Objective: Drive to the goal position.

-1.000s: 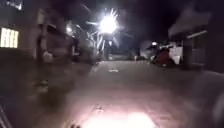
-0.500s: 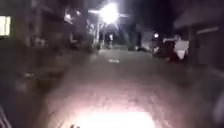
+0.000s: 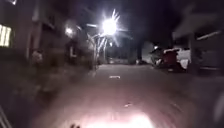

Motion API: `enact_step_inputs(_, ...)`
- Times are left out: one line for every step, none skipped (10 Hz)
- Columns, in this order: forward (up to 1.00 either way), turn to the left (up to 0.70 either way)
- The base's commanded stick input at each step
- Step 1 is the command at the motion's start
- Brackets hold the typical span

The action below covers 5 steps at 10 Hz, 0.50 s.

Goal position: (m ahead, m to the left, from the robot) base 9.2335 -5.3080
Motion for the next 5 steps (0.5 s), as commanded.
enact_step_inputs(1.0,0.0)
enact_step_inputs(1.0,0.0)
enact_step_inputs(1.0,0.0)
enact_step_inputs(1.0,0.0)
enact_step_inputs(1.0,0.0)
